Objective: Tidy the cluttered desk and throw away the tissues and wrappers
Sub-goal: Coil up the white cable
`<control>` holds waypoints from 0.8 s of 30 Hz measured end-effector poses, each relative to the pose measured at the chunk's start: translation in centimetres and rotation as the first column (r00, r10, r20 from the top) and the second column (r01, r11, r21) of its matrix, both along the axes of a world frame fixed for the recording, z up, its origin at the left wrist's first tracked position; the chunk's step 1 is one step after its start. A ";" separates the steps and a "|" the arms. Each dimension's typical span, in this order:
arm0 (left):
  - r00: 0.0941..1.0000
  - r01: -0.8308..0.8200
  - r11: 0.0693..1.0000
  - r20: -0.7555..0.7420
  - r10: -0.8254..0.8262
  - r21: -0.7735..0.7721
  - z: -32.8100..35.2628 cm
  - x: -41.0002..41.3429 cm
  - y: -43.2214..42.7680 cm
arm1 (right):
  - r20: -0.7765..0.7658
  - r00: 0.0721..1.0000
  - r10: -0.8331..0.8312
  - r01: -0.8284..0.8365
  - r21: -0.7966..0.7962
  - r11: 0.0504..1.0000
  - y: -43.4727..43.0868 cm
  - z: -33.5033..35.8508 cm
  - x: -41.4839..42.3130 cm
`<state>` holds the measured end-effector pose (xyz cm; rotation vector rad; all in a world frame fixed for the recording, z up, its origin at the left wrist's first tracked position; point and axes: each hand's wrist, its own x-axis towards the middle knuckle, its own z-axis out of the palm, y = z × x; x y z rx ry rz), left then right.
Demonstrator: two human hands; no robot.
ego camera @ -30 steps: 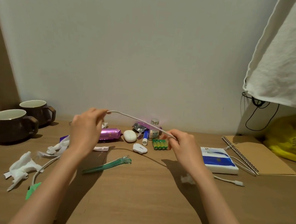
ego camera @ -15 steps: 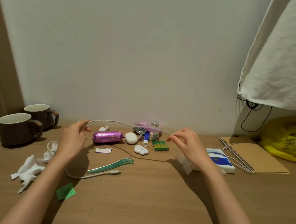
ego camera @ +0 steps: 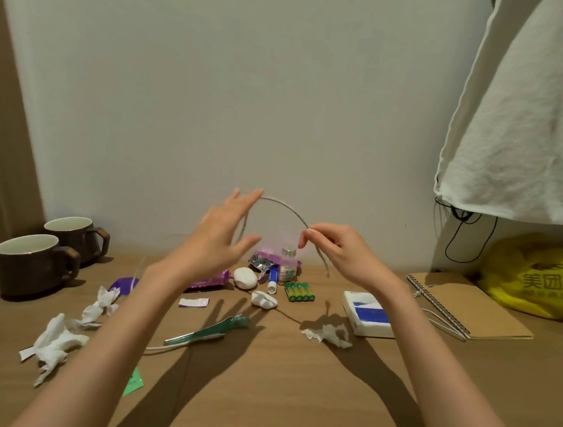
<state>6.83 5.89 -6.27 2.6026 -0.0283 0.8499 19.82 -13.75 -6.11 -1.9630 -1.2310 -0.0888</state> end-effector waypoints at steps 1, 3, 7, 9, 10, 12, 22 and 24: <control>0.999 0.038 0.999 0.001 -0.038 -0.002 0.3 0.6 -0.8 | -0.017 1.000 0.025 -0.025 -0.005 1.000 -0.1 0.0 -0.2; 0.996 0.076 0.997 0.038 -0.077 0.022 0.4 1.8 -1.7 | -0.032 0.996 0.078 -0.078 -0.007 0.997 -0.3 0.1 -0.6; 0.980 0.143 0.990 0.141 -0.141 -0.003 0.4 2.8 -2.6 | -0.045 0.995 0.091 -0.088 0.060 0.994 -1.0 0.6 -1.3; 0.974 0.093 0.994 0.212 -0.080 -0.053 0.2 2.8 -2.8 | -0.042 0.998 0.045 -0.041 0.100 0.994 -1.2 0.7 -1.3; 0.971 0.042 0.994 0.240 -0.016 -0.102 0.1 2.9 -2.5 | -0.036 0.999 0.024 -0.021 0.098 0.995 -1.3 0.6 -1.2; 0.954 -0.061 0.963 0.269 0.134 -0.262 0.2 2.9 -1.4 | -0.029 1.000 -0.012 0.014 0.053 0.998 -1.5 0.3 -1.0; 0.997 0.028 0.814 0.075 0.019 -0.580 -1.0 2.2 -0.3 | -0.154 0.988 -0.008 0.036 0.185 0.982 0.6 -0.4 -1.4; 0.998 0.065 0.800 0.040 -0.051 -0.597 -1.7 2.5 -1.0 | -0.150 0.988 -0.022 0.043 0.139 0.989 1.4 -1.0 -1.8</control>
